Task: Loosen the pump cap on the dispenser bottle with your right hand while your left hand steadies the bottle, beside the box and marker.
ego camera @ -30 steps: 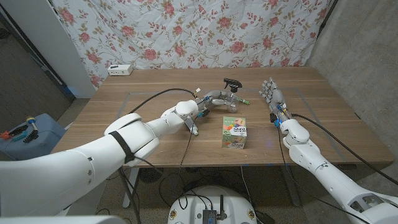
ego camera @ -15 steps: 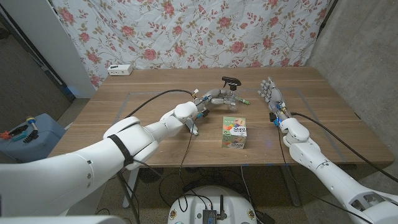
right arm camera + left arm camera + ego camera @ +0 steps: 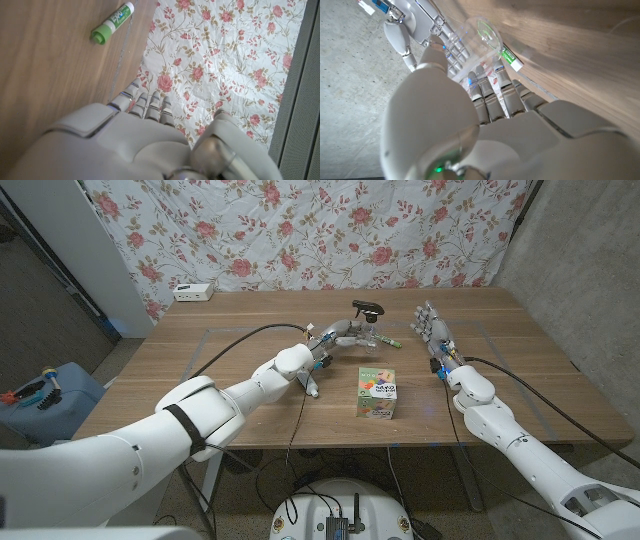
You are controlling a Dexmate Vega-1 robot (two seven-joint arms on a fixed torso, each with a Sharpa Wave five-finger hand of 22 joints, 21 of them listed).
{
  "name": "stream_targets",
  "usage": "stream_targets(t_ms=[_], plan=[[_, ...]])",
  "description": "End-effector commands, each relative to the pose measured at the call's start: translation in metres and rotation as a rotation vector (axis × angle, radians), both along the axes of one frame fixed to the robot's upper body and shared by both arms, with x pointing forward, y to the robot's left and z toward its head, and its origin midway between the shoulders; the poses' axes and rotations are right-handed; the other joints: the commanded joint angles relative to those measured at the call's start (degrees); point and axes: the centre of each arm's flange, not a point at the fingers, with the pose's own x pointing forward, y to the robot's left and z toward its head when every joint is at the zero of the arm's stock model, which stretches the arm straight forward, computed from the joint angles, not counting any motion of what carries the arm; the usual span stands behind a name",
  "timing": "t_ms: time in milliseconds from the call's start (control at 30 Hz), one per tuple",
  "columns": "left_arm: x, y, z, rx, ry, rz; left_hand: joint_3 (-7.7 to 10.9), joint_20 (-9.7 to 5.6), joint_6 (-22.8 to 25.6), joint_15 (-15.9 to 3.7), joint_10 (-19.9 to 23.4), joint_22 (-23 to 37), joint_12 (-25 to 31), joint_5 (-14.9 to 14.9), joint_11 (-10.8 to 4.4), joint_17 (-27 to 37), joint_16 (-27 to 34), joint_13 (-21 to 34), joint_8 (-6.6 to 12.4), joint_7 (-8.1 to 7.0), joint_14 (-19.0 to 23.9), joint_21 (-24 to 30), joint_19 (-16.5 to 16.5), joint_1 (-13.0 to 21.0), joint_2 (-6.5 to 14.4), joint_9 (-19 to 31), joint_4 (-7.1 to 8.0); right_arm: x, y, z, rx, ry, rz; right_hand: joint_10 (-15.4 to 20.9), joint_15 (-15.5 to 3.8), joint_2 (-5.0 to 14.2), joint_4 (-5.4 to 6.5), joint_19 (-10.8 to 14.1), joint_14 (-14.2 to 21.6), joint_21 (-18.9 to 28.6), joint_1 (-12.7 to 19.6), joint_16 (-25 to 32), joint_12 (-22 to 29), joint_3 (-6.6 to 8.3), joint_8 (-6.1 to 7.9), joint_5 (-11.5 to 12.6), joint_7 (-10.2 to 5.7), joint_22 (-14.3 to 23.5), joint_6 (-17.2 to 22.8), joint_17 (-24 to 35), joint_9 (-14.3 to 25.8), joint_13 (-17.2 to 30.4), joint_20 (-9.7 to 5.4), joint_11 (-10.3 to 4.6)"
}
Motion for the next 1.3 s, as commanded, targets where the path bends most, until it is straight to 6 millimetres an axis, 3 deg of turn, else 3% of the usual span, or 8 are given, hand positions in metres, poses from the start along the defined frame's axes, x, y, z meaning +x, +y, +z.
stream_targets(t_ms=[33,467,733,1300], plan=[[-0.012,0.013,0.005,-0.002,-0.027,0.021,0.42,-5.59,1.0,-6.09,1.7,0.2,0.5,0.0,-0.86,0.2,0.5,1.5,0.5,-0.07,0.7,-0.2,0.3,2.0,3.4,0.3,0.29,-0.009,0.012,0.018,-0.081,-0.011,-0.015,0.3,-0.49,-0.2,0.1,0.1,-0.1,0.4,-0.1,0.4,0.5,-0.2,0.23,0.3,-0.26,0.3,0.1,0.2,0.1,0.0,-2.49,-0.26],[-0.019,0.023,0.008,-0.013,-0.04,0.068,0.69,-5.78,1.4,-6.19,1.9,0.2,0.8,0.1,-0.81,-0.2,0.0,2.1,0.66,-0.02,1.2,-0.3,0.2,2.2,3.5,0.4,0.17,-0.021,0.023,0.04,-0.165,-0.032,-0.026,0.9,-0.41,-0.29,-0.06,0.3,0.1,0.5,0.0,0.4,0.7,-0.22,0.33,0.3,-0.98,0.3,0.4,0.2,0.2,0.1,-2.49,-0.35],[-0.023,0.028,0.004,-0.025,-0.035,0.104,0.8,-5.91,1.6,-5.95,2.2,0.2,1.0,0.1,-0.97,-0.3,-0.1,2.5,0.71,-0.11,1.6,-0.3,0.1,2.0,3.8,0.4,0.29,-0.032,0.029,0.05,-0.234,-0.022,-0.049,0.3,0.3,-0.5,-0.52,0.8,0.5,0.6,0.6,0.5,0.4,-0.17,0.26,0.3,-0.8,0.3,0.1,0.1,0.2,0.1,-2.12,0.76],[-0.031,0.036,-0.002,-0.04,-0.037,0.169,1.27,-5.95,2.2,-6.06,2.7,0.1,1.4,0.1,-0.91,-0.4,-0.6,3.1,0.96,-0.04,2.3,-0.4,0.0,1.8,4.3,0.5,0.39,-0.057,0.046,0.069,-0.407,-0.011,-0.102,0.2,0.47,-2.0,-2.46,1.4,0.9,0.6,2.6,0.4,0.5,-0.22,1.33,0.1,-0.52,0.3,3.3,-0.1,0.3,0.2,-1.7,0.37]])
